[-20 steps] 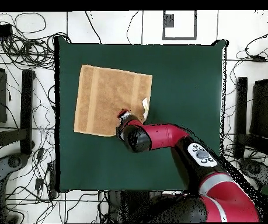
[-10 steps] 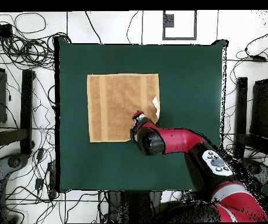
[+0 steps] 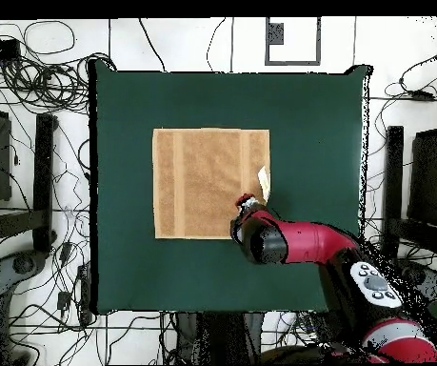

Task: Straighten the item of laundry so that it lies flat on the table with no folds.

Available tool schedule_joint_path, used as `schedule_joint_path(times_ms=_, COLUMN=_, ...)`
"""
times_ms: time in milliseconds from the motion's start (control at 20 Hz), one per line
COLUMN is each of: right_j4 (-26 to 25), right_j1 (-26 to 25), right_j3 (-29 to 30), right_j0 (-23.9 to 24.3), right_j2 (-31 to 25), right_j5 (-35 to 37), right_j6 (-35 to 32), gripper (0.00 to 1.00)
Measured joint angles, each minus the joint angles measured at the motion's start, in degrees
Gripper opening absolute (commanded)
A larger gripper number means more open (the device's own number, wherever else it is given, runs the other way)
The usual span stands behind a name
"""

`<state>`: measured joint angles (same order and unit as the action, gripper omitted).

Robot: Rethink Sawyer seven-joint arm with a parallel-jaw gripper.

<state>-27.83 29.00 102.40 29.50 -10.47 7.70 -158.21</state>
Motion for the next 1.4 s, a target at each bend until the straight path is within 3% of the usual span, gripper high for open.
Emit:
schedule_joint_path(times_ms=400, right_j4=-0.66, right_j1=-0.42, right_j3=0.87, right_j0=2.33, right_j2=0.86, right_j5=2.88, right_j6=0.0, gripper=1.0)
schedule_joint_path(times_ms=1400, right_j4=-2.66, right_j1=-0.19, right_j3=2.69, right_j0=3.84, right_j2=0.02, right_j5=0.42, right_j6=0.0, gripper=1.0)
